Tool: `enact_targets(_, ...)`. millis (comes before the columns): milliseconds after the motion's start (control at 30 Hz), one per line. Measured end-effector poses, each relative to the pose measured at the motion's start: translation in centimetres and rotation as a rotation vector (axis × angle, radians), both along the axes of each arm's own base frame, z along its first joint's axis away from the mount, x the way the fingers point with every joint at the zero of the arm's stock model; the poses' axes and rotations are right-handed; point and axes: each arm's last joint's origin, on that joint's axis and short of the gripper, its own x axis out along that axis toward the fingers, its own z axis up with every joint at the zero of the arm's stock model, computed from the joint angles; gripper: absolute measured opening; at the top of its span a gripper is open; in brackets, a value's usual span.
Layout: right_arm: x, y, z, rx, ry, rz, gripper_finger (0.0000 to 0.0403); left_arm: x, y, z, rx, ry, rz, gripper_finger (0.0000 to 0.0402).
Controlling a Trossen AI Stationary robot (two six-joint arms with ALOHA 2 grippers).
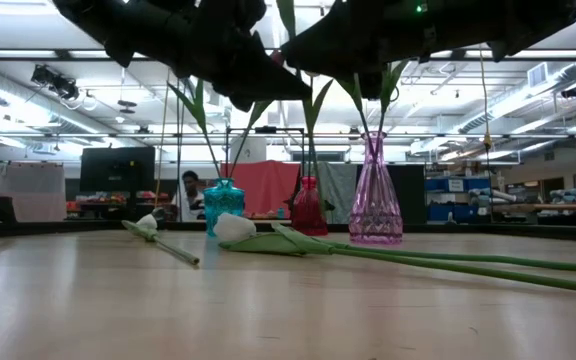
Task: Sort flowers into vase by color
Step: Put the pink tulip into the violet vase
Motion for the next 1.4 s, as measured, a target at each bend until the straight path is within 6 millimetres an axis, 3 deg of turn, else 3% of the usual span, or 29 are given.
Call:
enact_targets(233, 0.0, 0.0, -0.2, -0.009, 0.026, 0.001, 0.0016, 0.0, 0.0, -0.2, 0.005, 0.016, 0.009, 0.0015)
enact_targets(467, -0.3, 0.9, -0.2, -0.020, 0.032, -0.016, 0.0011, 0.0, 0.1, 0.0, 0.014, 0.001, 0.034, 0.0118)
enact_targets(600, -1.5, 2.2, 1.2, -0.054, 0.033, -0.046, 0.0008, -0.8, 0.2, 0.1, 0.012, -0.017, 0.035, 0.0155)
enact_targets(767, -4.7, 3.6, 4.1, -0.137, 0.059, -0.184, 0.0008, -3.2, 0.5, -0.5, 0.010, -0.077, 0.037, 0.0162)
enact_targets(1000, -8.0, 3.6, 8.2, -0.243, 0.015, -0.289, 0.0008, -5.6, 0.7, -0.9, 0.003, -0.117, 0.041, 0.0163)
enact_targets(1200, -7.9, 2.1, 8.8, -0.289, 0.024, -0.348, 0.0008, -6.4, 0.7, -1.5, -0.018, -0.141, 0.048, 0.0163)
enact_targets(1400, -7.0, 1.8, 9.2, -0.348, -0.019, -0.360, 0.0008, -8.4, 0.4, -2.2, -0.051, -0.342, -0.017, 0.0163)
